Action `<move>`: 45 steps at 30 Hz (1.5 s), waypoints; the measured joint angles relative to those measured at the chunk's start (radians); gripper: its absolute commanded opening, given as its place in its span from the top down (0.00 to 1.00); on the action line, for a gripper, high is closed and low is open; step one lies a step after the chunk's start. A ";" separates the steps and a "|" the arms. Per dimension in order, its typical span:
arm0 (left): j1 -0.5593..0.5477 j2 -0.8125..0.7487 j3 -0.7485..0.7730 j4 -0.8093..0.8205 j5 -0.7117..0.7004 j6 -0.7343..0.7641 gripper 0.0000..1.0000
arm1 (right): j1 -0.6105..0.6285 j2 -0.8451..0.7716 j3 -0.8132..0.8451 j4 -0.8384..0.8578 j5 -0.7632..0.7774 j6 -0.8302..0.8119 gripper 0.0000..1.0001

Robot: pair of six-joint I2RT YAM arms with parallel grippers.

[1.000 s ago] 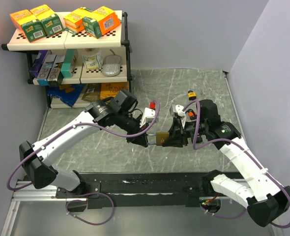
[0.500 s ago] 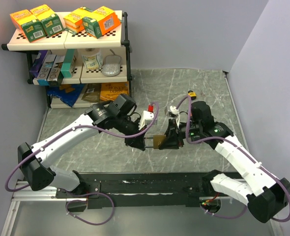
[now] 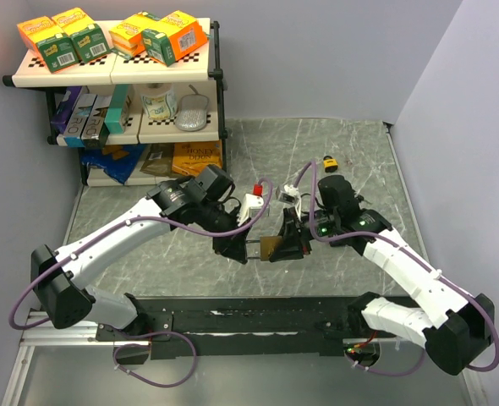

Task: Lock with the key
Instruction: Lock the lock.

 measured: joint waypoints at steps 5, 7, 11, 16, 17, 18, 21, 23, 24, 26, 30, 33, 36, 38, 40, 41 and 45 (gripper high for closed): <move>0.000 0.007 -0.011 -0.002 0.002 -0.006 0.99 | 0.013 0.000 -0.030 0.044 0.001 0.035 1.00; -0.004 0.013 -0.015 0.008 0.013 -0.013 0.99 | 0.023 0.002 -0.037 0.064 0.004 0.053 1.00; -0.005 0.018 -0.020 0.000 0.022 -0.028 0.99 | 0.032 0.005 -0.052 0.089 0.000 0.085 1.00; -0.006 0.020 -0.021 -0.002 0.023 -0.027 0.99 | 0.034 0.008 -0.061 0.101 -0.008 0.085 1.00; -0.006 0.019 -0.021 -0.002 0.024 -0.024 0.99 | 0.034 0.006 -0.061 0.095 -0.008 0.077 1.00; -0.007 0.016 -0.024 -0.001 0.027 -0.018 0.99 | 0.034 0.002 -0.061 0.088 -0.008 0.066 1.00; -0.007 0.010 -0.035 0.019 0.047 0.014 0.99 | 0.020 -0.020 -0.057 0.046 -0.009 0.011 0.83; 0.000 0.009 -0.037 0.044 0.056 0.051 0.99 | -0.006 -0.034 -0.045 0.008 -0.007 -0.027 0.63; 0.005 0.009 -0.037 0.058 0.061 0.068 0.99 | -0.027 -0.040 -0.035 -0.014 -0.008 -0.055 0.41; 0.017 0.008 -0.037 0.114 0.062 0.123 0.99 | -0.072 -0.048 -0.003 -0.060 -0.015 -0.096 0.27; 0.024 0.008 -0.037 0.176 0.061 0.214 0.99 | -0.155 -0.060 0.104 -0.154 -0.024 -0.224 0.09; 0.028 0.008 -0.037 0.174 0.062 0.232 0.99 | -0.203 -0.084 0.148 -0.220 -0.016 -0.302 0.08; 0.031 0.008 -0.037 0.174 0.073 0.233 0.99 | -0.233 -0.114 0.164 -0.273 0.001 -0.369 0.10; 0.031 0.010 -0.037 0.175 0.079 0.231 0.99 | -0.240 -0.134 0.167 -0.316 0.011 -0.418 0.15; 0.031 0.012 -0.037 0.175 0.080 0.231 0.99 | -0.242 -0.142 0.175 -0.352 0.020 -0.456 0.20; 0.031 0.014 -0.037 0.175 0.080 0.231 0.99 | -0.243 -0.144 0.181 -0.369 0.024 -0.472 0.27; 0.031 0.020 -0.037 0.173 0.080 0.234 0.99 | -0.243 -0.143 0.193 -0.432 0.039 -0.531 0.46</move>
